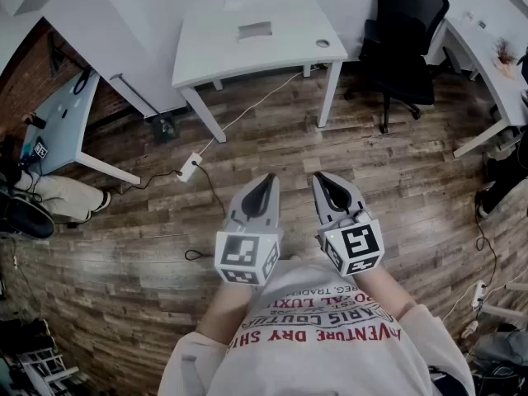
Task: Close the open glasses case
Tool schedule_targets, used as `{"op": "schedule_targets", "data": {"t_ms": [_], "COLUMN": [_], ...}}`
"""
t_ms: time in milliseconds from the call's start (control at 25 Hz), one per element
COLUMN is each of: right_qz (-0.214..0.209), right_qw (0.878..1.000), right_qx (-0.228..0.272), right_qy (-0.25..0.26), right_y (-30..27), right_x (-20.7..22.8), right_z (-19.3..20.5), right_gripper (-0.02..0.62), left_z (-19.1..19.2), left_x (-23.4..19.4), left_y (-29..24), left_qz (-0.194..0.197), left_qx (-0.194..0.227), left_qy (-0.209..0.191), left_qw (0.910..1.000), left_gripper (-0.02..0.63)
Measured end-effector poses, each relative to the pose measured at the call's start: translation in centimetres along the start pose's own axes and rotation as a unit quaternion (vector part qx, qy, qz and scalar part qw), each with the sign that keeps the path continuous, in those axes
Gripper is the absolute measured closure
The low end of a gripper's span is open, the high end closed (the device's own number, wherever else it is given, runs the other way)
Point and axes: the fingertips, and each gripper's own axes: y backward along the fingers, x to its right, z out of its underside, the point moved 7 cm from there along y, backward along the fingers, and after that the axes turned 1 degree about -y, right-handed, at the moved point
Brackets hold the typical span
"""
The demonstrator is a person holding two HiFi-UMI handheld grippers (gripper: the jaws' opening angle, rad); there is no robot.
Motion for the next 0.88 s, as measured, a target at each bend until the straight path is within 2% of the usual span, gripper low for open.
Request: {"op": "schedule_targets", "data": {"t_ms": [320, 520, 640, 880], "right_qz": [0.001, 0.001, 0.008, 0.018], "right_qw": [1.0, 0.999, 0.999, 0.999], "right_qx": [0.005, 0.012, 0.014, -0.003], "right_qy": [-0.004, -0.037, -0.037, -0.04], "right_y": [0.0, -0.4, -1.0, -3.8], "right_x": [0.0, 0.4, 0.7, 1.0], "right_z": [0.0, 0.2, 0.3, 0.7], "right_gripper": [0.583, 0.583, 0.583, 0.583], "left_z": [0.2, 0.4, 0.7, 0.9], "left_x": [-0.4, -1.0, -1.5, -5.4], "left_y": [0.2, -0.3, -0.8, -2.5], "left_qz": [-0.006, -0.005, -0.003, -0.018], "left_qx": [-0.006, -0.016, -0.023, -0.039], "left_qy": [0.002, 0.005, 0.009, 0.026], "left_qw": [1.0, 0.9998, 0.9997, 0.9987], "left_gripper": [0.601, 0.601, 0.601, 0.601]}}
